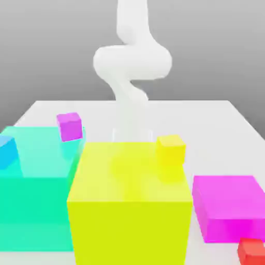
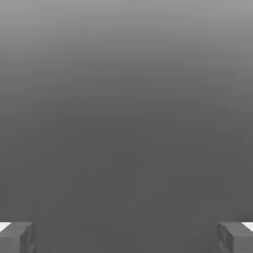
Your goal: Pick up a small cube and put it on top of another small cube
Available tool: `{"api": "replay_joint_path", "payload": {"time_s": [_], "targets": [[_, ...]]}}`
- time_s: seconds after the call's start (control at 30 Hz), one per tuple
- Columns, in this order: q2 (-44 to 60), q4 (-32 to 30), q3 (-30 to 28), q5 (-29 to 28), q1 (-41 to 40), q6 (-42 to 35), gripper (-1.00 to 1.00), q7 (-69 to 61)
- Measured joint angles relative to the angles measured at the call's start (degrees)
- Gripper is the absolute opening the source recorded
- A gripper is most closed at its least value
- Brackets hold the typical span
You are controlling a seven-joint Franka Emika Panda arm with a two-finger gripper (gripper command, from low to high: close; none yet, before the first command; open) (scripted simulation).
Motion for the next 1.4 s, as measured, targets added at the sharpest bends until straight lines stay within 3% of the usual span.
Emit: {"api": "replay_joint_path", "payload": {"time_s": [0.53,0.77,1.0,1.17,1.2,1.4], "targets": [[33.5,2.4,14.3,-8.3,-0.9,8.2,0.00,22.0],[48.2,3.5,15.6,-13.2,3.9,11.6,0.00,32.5],[62.3,4.4,15.9,-14.7,9.2,15.4,0.00,40.6],[72.6,6.6,12.3,-18.1,13.1,21.9,0.00,44.5],[73.7,6.8,11.7,-18.5,13.6,22.7,-1.00,44.8],[74.3,7.0,11.5,-18.8,13.8,23.2,-1.00,45.0]]}}
